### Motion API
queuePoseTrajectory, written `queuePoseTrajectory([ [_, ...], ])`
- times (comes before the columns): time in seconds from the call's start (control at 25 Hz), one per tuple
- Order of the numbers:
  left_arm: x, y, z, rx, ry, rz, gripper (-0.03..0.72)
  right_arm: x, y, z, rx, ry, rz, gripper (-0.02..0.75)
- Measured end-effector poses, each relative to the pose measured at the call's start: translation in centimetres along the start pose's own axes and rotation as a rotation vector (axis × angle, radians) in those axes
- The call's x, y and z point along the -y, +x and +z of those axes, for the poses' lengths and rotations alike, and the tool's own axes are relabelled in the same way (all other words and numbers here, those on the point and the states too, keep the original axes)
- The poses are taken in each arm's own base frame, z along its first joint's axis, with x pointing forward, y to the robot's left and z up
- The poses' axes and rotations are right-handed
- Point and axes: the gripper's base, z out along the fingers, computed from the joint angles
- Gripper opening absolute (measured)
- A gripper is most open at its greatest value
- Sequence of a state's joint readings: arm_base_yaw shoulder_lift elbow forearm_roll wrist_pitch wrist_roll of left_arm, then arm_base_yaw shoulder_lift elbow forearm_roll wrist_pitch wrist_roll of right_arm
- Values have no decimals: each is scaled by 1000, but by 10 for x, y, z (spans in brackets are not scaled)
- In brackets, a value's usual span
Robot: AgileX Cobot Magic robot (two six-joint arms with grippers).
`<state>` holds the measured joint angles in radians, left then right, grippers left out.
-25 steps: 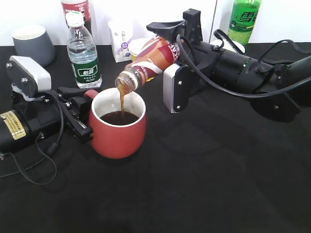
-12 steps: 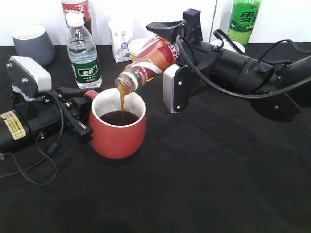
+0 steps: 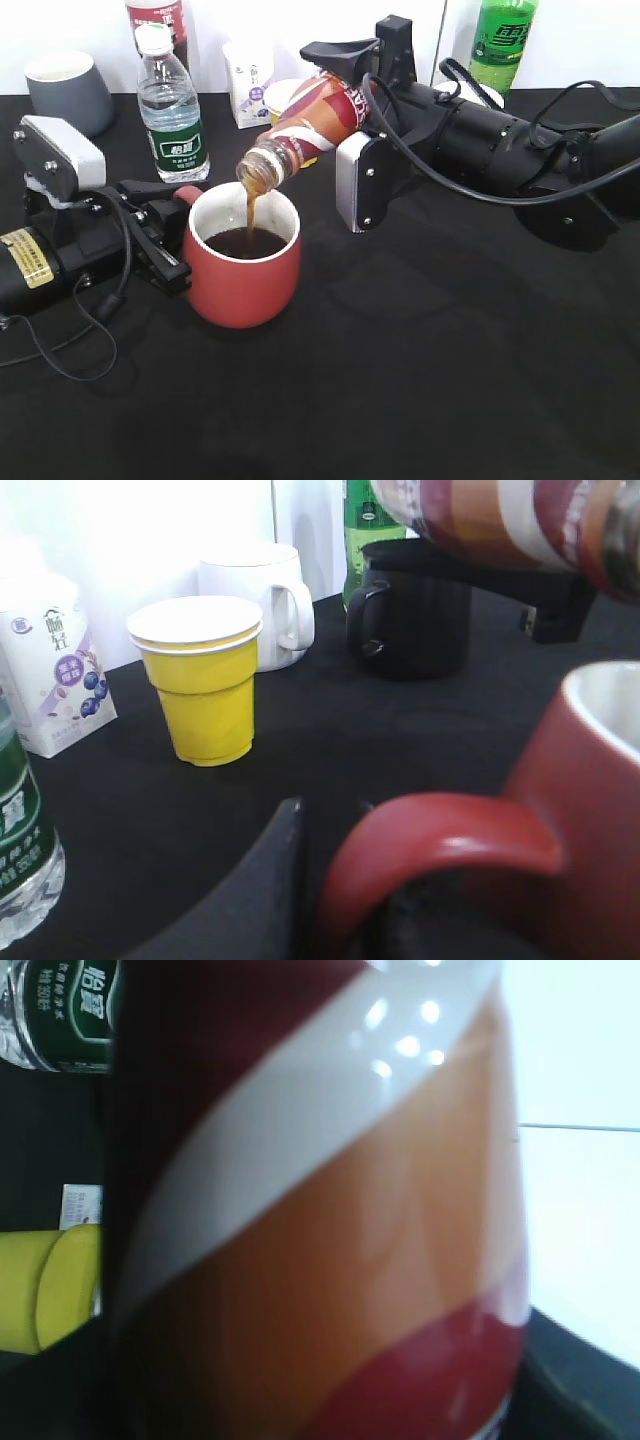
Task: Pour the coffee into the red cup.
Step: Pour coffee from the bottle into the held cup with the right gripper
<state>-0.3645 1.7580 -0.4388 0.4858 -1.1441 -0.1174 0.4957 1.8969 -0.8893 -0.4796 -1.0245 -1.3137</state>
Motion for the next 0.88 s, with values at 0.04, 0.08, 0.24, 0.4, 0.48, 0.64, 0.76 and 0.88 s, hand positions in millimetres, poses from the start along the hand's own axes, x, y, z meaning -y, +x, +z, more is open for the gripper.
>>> queuePoseTrajectory([
  [0.04, 0, 0, 0, 0, 0, 0, 117, 0, 0, 0, 0, 1, 0, 529],
  [0.08, 0, 0, 0, 0, 0, 0, 117, 0, 0, 0, 0, 1, 0, 529],
  [0.24, 0, 0, 0, 0, 0, 0, 117, 0, 0, 0, 0, 1, -2, 529],
  [0.4, 0, 0, 0, 0, 1, 0, 117, 0, 0, 0, 1, 2, 11, 529],
  [0.48, 0, 0, 0, 1, -5, -2, 117, 0, -1, 0, 11, -1, 32, 529],
  [0.64, -1, 0, 0, 1, -6, -3, 117, 0, -3, 0, 31, -7, 115, 529],
  [0.76, -1, 0, 0, 1, -6, -3, 117, -1, -5, 0, 50, -16, 190, 529],
  [0.88, -1, 0, 0, 1, -6, -3, 117, -1, -5, 0, 57, -23, 309, 529],
])
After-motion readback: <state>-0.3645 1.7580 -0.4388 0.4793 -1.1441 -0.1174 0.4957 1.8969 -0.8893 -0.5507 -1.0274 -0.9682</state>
